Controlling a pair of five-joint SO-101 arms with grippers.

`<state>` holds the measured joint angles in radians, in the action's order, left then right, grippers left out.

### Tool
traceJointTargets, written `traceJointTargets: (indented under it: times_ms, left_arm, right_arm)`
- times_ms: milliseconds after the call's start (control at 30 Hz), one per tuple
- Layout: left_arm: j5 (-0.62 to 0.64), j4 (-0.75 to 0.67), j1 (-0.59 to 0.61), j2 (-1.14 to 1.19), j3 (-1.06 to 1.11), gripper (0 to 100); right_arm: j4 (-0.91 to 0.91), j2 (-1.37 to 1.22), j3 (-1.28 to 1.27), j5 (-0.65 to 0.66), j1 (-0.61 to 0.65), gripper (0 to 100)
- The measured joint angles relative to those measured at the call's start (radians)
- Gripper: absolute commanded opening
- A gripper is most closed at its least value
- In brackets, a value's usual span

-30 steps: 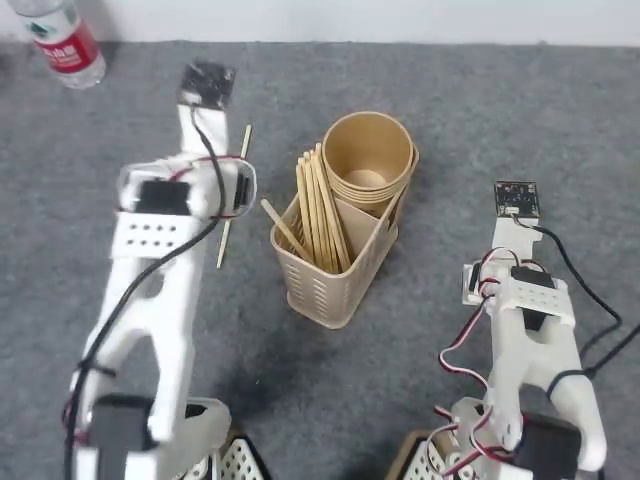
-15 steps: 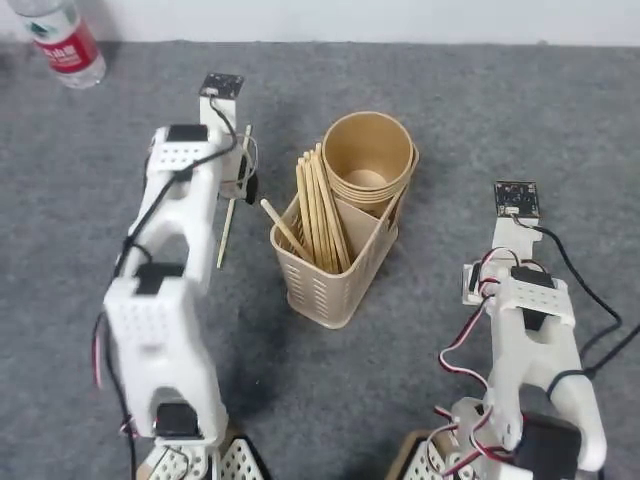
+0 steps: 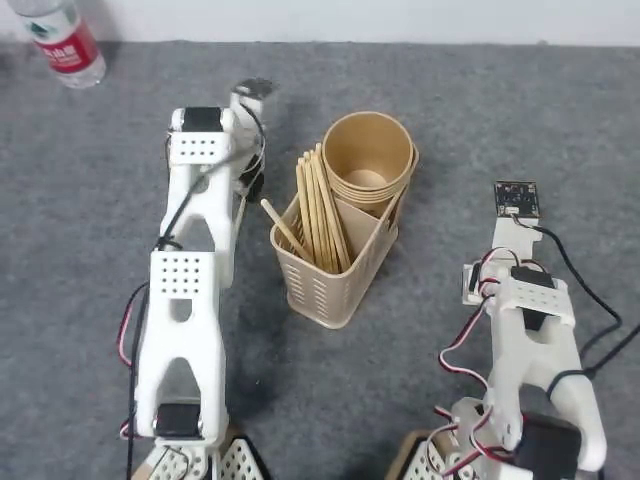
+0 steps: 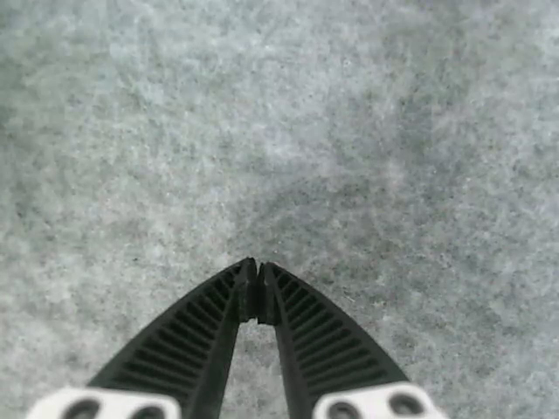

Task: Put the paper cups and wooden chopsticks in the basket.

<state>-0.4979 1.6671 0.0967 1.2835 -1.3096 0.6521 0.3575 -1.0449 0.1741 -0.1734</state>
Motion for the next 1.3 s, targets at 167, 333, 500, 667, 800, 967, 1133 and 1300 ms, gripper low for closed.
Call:
traceJointTargets:
  times_ms: [167,333,500,667,800,967,1133,1300]
  left_arm:
    - [-0.034,0.054,0.0,0.081,-0.158,1]
    - [-0.028,0.055,0.0,0.083,-0.175,1]
    - [0.069,0.055,0.011,-0.015,-0.175,1]
    - [0.103,0.055,0.026,-0.203,-0.149,1]
    - [0.103,0.055,0.023,-0.381,0.008,1]
    - [0.097,0.055,0.017,-0.652,0.265,1]
    - [0.092,0.055,-0.029,-0.961,0.482,1]
    - [0.129,0.055,-0.115,-1.231,0.631,1]
  right_arm:
    - [0.0,0.0,0.0,0.0,0.0,0.8]
    - [0.0,0.0,0.0,0.0,0.0,0.8]
    - [0.0,0.0,0.0,0.0,0.0,0.8]
    - [0.0,0.0,0.0,0.0,0.0,0.8]
    - [0.0,0.0,0.0,0.0,0.0,0.8]
    - [0.0,0.0,0.0,0.0,0.0,0.8]
    - [0.0,0.0,0.0,0.0,0.0,0.8]
    - [0.0,0.0,0.0,0.0,0.0,0.8]
